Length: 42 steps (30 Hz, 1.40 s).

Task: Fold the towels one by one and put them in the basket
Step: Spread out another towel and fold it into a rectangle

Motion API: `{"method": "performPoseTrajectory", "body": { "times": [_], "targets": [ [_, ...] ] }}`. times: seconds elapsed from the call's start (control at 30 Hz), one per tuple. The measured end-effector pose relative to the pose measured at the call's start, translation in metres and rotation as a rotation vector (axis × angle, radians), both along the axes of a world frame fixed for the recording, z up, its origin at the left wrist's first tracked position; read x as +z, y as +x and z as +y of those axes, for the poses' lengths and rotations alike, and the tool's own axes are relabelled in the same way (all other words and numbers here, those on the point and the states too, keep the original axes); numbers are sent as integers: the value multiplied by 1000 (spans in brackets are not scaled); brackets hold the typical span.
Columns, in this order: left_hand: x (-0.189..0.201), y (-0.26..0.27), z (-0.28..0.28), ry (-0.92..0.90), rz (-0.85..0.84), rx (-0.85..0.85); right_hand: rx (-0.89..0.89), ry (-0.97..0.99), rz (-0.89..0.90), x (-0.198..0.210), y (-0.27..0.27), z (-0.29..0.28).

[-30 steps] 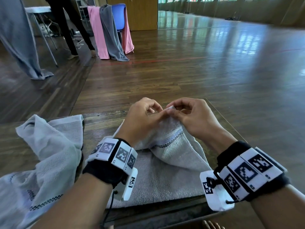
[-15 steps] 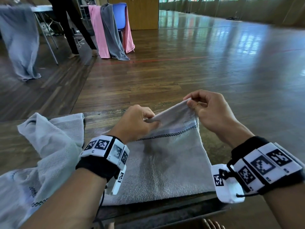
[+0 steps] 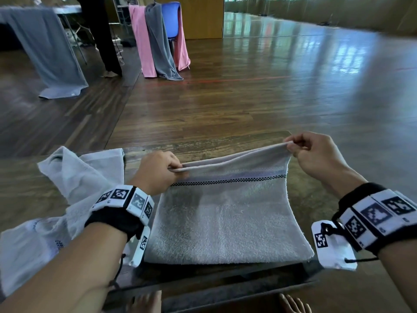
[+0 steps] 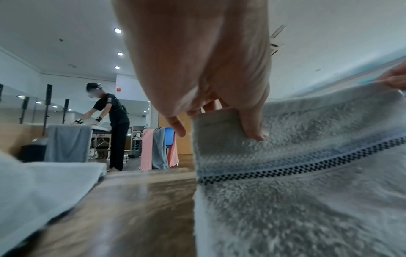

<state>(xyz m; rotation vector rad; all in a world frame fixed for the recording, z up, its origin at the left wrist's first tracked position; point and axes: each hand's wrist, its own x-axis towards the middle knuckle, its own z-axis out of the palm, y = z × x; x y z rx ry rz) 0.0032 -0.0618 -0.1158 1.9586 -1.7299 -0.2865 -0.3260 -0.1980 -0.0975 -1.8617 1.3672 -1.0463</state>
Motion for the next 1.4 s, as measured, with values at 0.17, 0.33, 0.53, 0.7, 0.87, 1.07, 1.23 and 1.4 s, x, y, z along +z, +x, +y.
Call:
{"method": "performPoseTrajectory", "body": {
  "times": [0.17,0.33,0.53,0.7,0.87,1.07,1.23,1.4],
  "targets": [
    [-3,8,8,-83,103,18,0,61,9,-8,2,-3],
    [-2,9,10,-111,178,61,-43,109,5,-12,5,-7],
    [1,12,10,-180,274,129,-68,161,-77,-19,10,-12],
    [2,13,10,-223,223,156,-92,194,-102,-22,12,-15],
    [2,13,8,-264,99,98,-112,184,-115,-23,12,-14],
    [6,13,7,-309,-26,144,-67,150,-121,-21,10,-11],
    [11,21,8,-243,90,178,25,103,-63,-20,2,-11],
    [14,27,14,-103,23,113,71,58,35,-18,-9,-9]
  ]
}}
